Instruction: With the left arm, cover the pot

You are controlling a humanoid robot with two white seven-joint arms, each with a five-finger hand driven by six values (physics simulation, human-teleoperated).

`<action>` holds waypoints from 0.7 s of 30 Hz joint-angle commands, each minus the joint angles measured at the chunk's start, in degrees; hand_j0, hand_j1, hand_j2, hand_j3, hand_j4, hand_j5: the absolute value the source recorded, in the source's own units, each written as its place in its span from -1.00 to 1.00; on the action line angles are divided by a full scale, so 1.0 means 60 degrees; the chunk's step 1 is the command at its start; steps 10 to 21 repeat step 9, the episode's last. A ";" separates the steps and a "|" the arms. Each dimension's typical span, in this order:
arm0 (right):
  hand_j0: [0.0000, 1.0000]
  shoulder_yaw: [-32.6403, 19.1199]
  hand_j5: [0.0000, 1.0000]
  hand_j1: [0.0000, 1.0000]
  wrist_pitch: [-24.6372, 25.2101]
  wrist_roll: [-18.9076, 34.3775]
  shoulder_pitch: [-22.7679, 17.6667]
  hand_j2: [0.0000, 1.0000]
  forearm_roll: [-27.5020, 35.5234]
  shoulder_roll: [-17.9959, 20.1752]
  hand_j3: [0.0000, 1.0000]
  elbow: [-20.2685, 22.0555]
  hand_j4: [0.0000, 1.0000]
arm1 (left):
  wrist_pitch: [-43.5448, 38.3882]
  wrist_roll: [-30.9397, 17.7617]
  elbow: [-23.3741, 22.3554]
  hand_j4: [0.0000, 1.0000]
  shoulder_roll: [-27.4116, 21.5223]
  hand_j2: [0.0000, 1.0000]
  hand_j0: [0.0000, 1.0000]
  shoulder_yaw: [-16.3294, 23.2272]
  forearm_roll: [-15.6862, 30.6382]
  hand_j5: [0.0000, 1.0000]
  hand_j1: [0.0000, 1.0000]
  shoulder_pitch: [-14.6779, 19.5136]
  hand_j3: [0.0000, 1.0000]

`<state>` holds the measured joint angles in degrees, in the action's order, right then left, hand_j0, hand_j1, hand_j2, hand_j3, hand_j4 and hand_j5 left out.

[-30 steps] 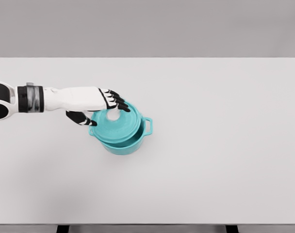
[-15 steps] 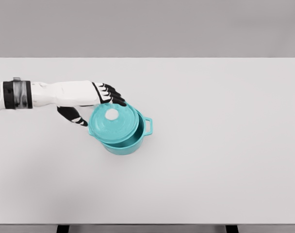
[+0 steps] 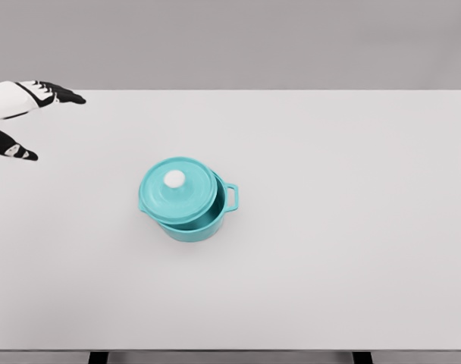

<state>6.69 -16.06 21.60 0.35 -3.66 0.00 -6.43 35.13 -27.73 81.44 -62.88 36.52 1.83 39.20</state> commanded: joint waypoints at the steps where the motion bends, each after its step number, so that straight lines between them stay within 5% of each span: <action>1: 1.00 -0.0002 1.00 1.00 -0.0004 0.0003 0.0000 1.00 -0.0005 0.0001 1.00 0.0002 1.00 | -0.0021 0.0007 0.0065 1.00 0.0489 1.00 1.00 -0.0052 0.0061 1.00 1.00 0.0000 1.00; 21: 1.00 -0.0002 1.00 1.00 -0.0004 0.0003 0.0000 1.00 -0.0005 0.0001 1.00 0.0002 1.00 | -0.0021 0.0007 0.0372 1.00 0.0738 1.00 1.00 -0.0038 0.0002 1.00 1.00 -0.0293 1.00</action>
